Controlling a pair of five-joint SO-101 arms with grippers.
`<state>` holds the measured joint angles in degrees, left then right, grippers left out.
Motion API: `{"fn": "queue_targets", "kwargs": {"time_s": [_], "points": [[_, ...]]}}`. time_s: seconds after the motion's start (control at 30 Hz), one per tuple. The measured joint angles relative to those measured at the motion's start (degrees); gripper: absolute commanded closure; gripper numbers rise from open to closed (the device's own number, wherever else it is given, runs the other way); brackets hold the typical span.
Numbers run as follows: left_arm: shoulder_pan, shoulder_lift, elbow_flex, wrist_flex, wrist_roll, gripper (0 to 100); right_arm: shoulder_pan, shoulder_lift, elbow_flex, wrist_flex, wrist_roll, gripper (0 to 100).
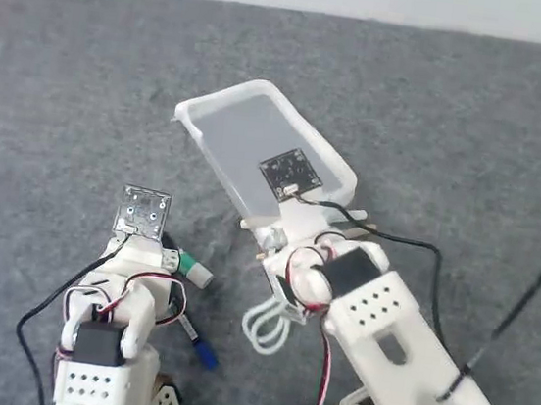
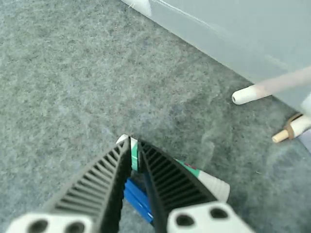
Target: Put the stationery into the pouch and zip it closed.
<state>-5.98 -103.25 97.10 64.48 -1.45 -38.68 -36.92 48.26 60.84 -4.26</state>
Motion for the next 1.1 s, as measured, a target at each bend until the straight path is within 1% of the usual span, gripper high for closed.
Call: {"fn": "queue_targets", "kwargs": {"time_s": [0.17, 0.23, 0.37, 0.47, 0.67, 0.77, 0.87, 1.03, 1.1], "points": [[-2.37, 0.0, 0.0, -0.09, 0.0, 98, -0.09, -2.29, 0.0, -5.8, 0.0, 99.2], [-3.6, 0.0, 0.0, -1.58, 0.0, 98, -0.09, -2.29, 0.0, -8.53, 0.26, 99.2], [-5.45, 0.0, 0.0, -3.25, 0.0, 98, -0.09, -2.29, 0.0, -13.45, 4.66, 99.2], [-5.27, 0.0, 0.0, -3.43, 0.0, 98, -0.09, -2.29, 0.0, -16.7, 7.03, 99.2], [-5.98, 0.0, 0.0, -3.52, 0.0, 98, -0.18, -2.73, 0.88, -17.67, 8.18, 99.2], [-9.76, 0.0, -0.7, -3.52, 0.0, 98, -0.18, -3.08, 1.49, -17.58, 10.2, 99.2], [-12.31, 0.0, -3.78, -3.52, 0.18, 98, -0.18, -3.08, 2.55, -17.58, 10.64, 99.2], [-12.84, 0.0, -10.11, -4.75, 0.0, 98, 0.97, -3.08, 2.64, -18.37, 10.64, 99.2], [-12.84, 0.0, -12.75, -6.24, 0.0, 95, 1.67, -4.57, 2.64, -18.81, 10.64, 99.2]]}}
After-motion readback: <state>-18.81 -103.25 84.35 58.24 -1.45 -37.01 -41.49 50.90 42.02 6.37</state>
